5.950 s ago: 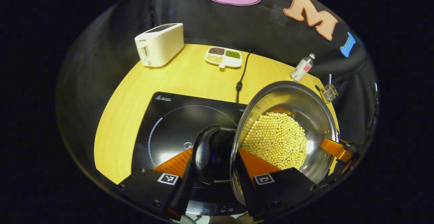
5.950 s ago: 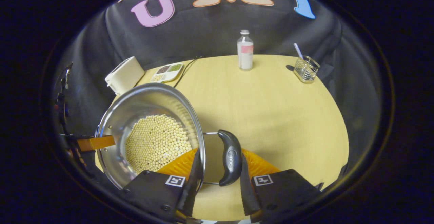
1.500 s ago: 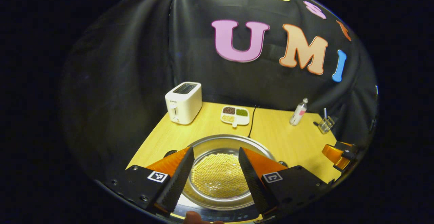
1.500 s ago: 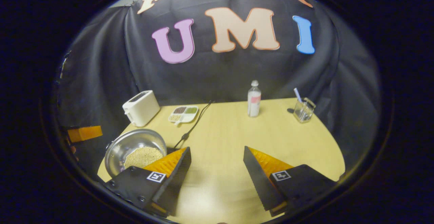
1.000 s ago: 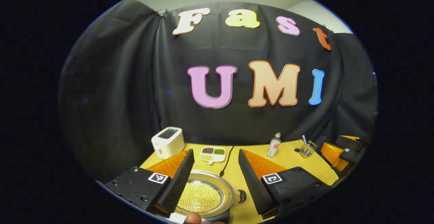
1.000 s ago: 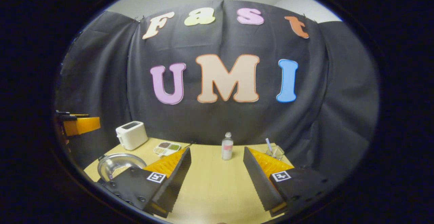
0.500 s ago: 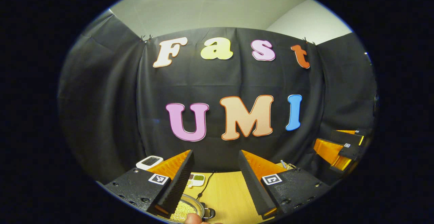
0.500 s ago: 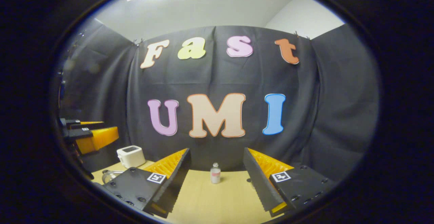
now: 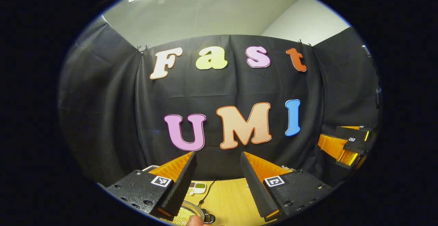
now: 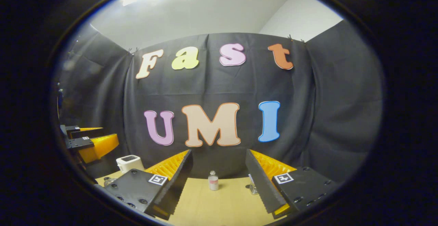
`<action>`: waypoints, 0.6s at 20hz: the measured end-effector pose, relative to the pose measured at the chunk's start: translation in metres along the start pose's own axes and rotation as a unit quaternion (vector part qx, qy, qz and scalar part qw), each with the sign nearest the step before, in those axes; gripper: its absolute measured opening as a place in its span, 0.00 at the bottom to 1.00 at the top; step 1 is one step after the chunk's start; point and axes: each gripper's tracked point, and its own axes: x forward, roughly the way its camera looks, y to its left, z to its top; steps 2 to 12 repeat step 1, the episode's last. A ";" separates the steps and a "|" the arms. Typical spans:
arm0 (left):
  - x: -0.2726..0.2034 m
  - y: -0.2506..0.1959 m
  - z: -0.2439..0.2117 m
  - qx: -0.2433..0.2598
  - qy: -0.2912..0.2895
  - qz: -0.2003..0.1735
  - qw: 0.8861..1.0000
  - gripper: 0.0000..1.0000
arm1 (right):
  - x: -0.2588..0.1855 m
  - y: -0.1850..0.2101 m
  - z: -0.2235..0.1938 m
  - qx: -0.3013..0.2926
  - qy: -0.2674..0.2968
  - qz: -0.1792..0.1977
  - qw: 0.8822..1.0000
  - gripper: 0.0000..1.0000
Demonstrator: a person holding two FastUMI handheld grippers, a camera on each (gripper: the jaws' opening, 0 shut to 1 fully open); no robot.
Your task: First push the handle of the pot to place it horizontally, then grasp the pot with both hands and set it on the induction cooktop.
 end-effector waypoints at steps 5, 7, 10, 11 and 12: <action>0.000 0.000 -0.001 0.001 -0.001 0.002 1.000 0.81 | 0.001 -0.001 0.001 0.002 -0.001 -0.001 1.000 0.96; 0.000 0.000 -0.001 0.001 -0.001 0.002 1.000 0.81 | 0.001 -0.001 0.001 0.002 -0.001 -0.001 1.000 0.96; 0.000 0.000 -0.001 0.001 -0.001 0.002 1.000 0.81 | 0.001 -0.001 0.001 0.002 -0.001 -0.001 1.000 0.96; 0.000 0.000 -0.001 0.001 -0.001 0.002 1.000 0.81 | 0.001 -0.001 0.001 0.002 -0.001 -0.001 1.000 0.96; 0.000 0.000 -0.001 0.001 -0.001 0.002 1.000 0.81 | 0.001 -0.001 0.001 0.002 -0.001 -0.001 1.000 0.96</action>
